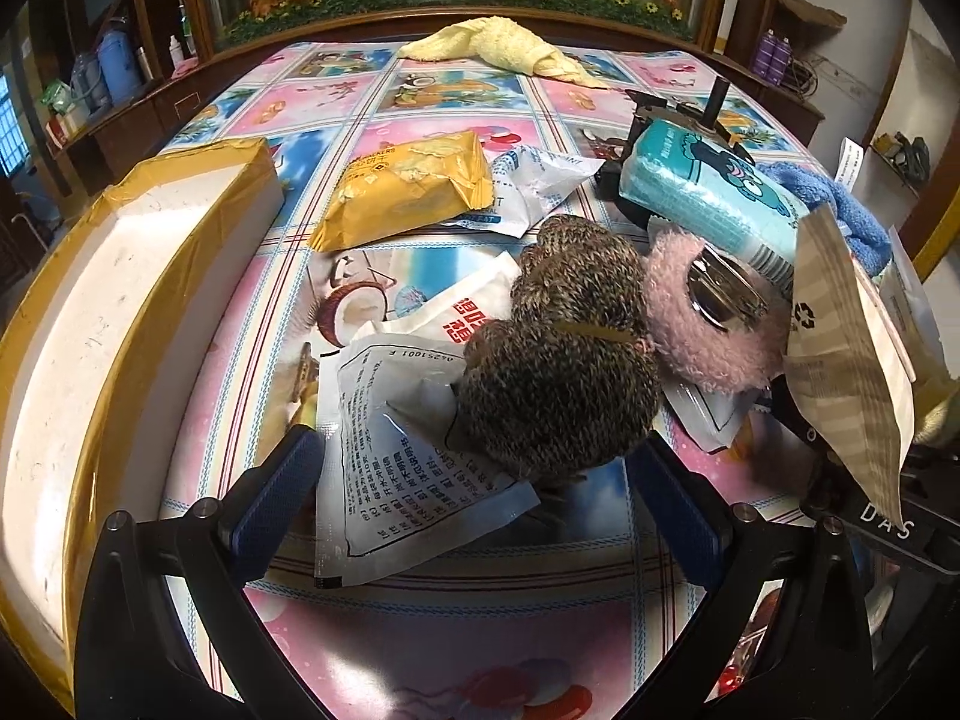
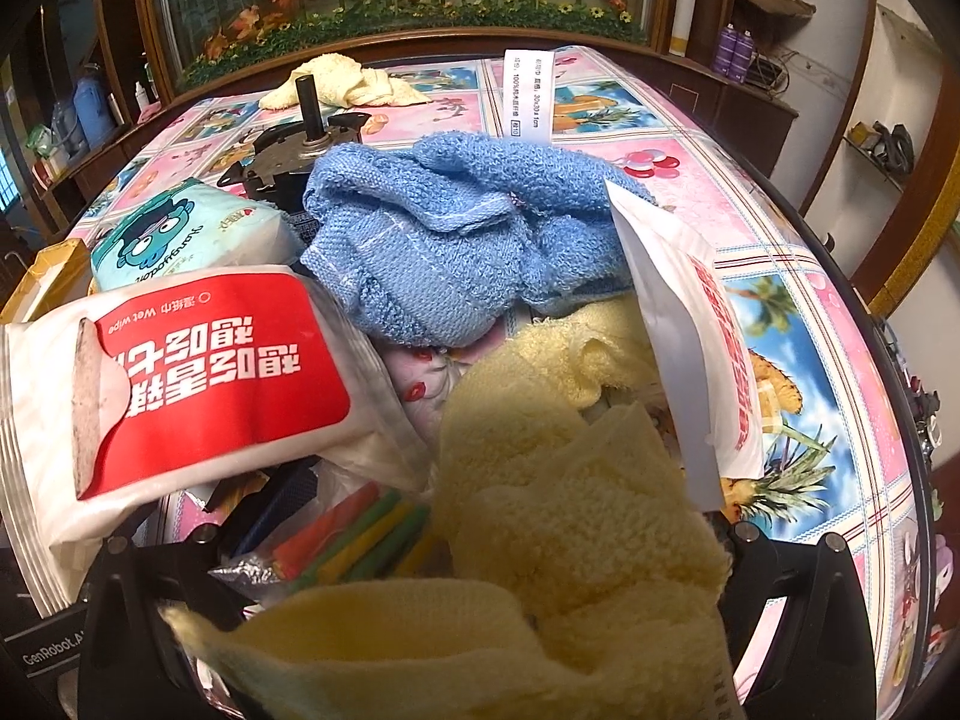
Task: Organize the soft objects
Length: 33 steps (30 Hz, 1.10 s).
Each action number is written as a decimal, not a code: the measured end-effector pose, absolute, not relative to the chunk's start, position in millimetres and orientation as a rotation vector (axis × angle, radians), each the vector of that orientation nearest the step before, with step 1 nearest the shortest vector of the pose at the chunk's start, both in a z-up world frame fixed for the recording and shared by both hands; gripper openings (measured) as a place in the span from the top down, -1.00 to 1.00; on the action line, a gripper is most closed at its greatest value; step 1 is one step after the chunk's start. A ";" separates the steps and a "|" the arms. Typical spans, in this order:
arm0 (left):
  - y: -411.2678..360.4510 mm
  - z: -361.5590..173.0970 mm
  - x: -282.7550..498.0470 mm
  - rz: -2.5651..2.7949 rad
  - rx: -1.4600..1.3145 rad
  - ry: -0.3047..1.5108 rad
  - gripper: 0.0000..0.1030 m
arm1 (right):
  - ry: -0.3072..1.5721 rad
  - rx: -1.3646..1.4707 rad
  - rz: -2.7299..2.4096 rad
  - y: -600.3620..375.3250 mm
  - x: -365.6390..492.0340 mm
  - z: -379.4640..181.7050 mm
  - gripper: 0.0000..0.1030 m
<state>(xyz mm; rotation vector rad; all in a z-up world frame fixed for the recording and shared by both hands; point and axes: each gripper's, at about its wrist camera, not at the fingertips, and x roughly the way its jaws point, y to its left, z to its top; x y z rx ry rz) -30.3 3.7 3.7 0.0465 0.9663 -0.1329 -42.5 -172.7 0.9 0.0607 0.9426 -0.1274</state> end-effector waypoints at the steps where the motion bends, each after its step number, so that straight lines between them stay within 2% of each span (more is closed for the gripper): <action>1: 2.9 3.4 -30.3 -0.129 0.049 0.966 -1.00 | 0.943 0.060 -0.128 -172.5 -42.4 0.9 -0.99; 15: 0.0 3.4 -32.0 -0.147 0.061 0.957 -0.96 | 0.941 0.060 -0.128 -171.4 -42.0 1.1 -0.99; 17: 4.5 9.9 -37.5 -0.187 0.015 0.926 -0.48 | 0.942 0.061 -0.128 -171.5 -42.0 1.1 -0.99; 19: 13.9 15.0 -40.0 -0.226 -0.057 0.934 -0.20 | 0.941 0.060 -0.127 -171.5 -42.1 1.0 -0.99; 23: 37.9 28.9 -50.2 -0.278 -0.183 0.930 -0.20 | 0.958 0.052 -0.113 -170.7 -39.1 2.3 -0.99; 33: 56.9 50.9 -82.3 -0.318 -0.108 0.871 -0.20 | 1.077 -0.017 0.007 -177.0 -48.4 4.9 -0.99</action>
